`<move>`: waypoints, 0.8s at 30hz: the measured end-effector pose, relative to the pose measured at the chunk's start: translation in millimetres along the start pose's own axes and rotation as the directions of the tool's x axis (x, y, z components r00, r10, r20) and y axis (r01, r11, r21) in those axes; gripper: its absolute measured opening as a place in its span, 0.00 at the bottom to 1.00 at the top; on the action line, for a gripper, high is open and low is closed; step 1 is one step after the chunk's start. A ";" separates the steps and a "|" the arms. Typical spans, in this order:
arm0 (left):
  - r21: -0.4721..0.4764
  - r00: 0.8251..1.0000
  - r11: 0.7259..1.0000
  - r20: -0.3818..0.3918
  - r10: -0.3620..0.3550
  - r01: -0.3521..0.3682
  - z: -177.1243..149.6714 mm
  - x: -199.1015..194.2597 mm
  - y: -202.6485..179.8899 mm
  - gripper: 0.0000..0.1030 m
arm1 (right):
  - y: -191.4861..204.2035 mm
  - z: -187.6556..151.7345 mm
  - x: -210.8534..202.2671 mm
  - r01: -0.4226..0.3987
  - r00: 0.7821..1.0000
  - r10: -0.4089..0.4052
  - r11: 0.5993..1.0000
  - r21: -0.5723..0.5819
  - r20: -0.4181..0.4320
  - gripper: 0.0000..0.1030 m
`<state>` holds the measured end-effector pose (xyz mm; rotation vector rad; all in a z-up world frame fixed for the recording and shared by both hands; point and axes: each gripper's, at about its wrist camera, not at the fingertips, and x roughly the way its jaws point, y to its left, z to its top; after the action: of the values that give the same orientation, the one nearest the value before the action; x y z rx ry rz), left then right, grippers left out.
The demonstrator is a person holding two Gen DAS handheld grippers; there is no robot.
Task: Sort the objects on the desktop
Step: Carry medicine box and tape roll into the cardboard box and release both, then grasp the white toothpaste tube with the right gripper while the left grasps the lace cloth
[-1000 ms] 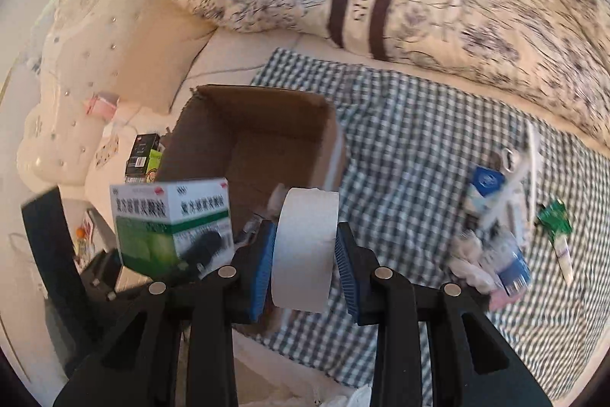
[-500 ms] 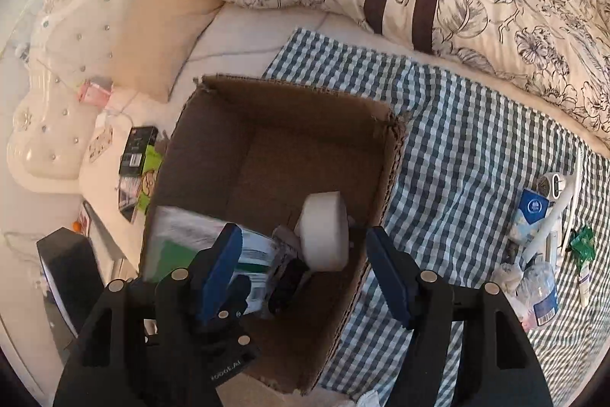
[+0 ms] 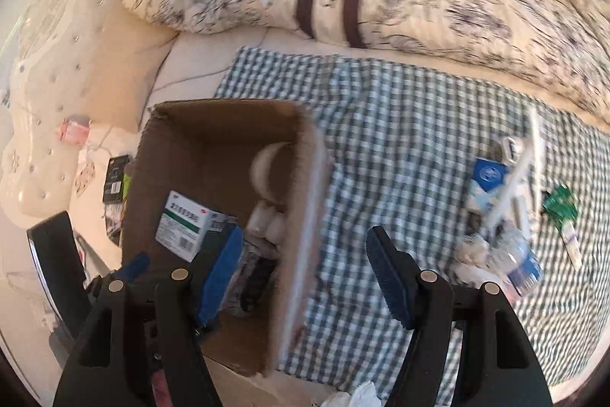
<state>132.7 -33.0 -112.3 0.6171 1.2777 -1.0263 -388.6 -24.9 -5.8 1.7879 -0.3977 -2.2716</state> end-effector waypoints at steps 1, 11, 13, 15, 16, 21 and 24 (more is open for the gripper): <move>0.018 1.000 1.000 0.004 -0.005 0.005 -0.1 -2.2 -9.5 1.00 | -10.2 -2.7 -6.4 0.011 1.000 -0.011 1.000 0.016 0.012 0.66; 0.184 0.998 0.981 0.006 -0.060 0.057 -29.8 -17.1 -109.5 1.00 | -121.2 -39.1 -60.7 0.066 0.993 -0.086 0.974 0.219 0.083 0.66; 0.204 0.998 0.977 -0.004 -0.067 0.067 -40.1 -17.0 -127.0 1.00 | -147.5 -52.1 -69.9 0.077 0.991 -0.103 0.963 0.259 0.086 0.66; 0.225 0.997 0.971 -0.016 -0.075 0.076 -51.7 -15.0 -146.7 1.00 | -168.7 -65.0 -75.4 0.089 0.989 -0.119 0.953 0.290 0.085 0.66; 0.234 0.997 0.969 -0.024 -0.077 0.080 -57.6 -13.5 -156.4 1.00 | -182.5 -72.7 -78.1 0.095 0.989 -0.126 0.947 0.308 0.081 0.66; 0.270 0.996 0.959 -0.052 -0.079 0.090 -83.3 -2.4 -202.2 1.00 | -238.0 -104.5 -87.3 0.114 0.987 -0.149 0.918 0.379 0.064 0.66; 0.285 0.996 0.955 -0.062 -0.069 0.084 -94.5 6.5 -227.5 1.00 | -268.3 -118.2 -89.9 0.127 0.985 -0.163 0.902 0.412 0.053 0.66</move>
<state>-112.4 -56.4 -104.0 0.8252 1.2132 -1.2810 -254.8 248.5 -42.7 1.9665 -0.8376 -2.5201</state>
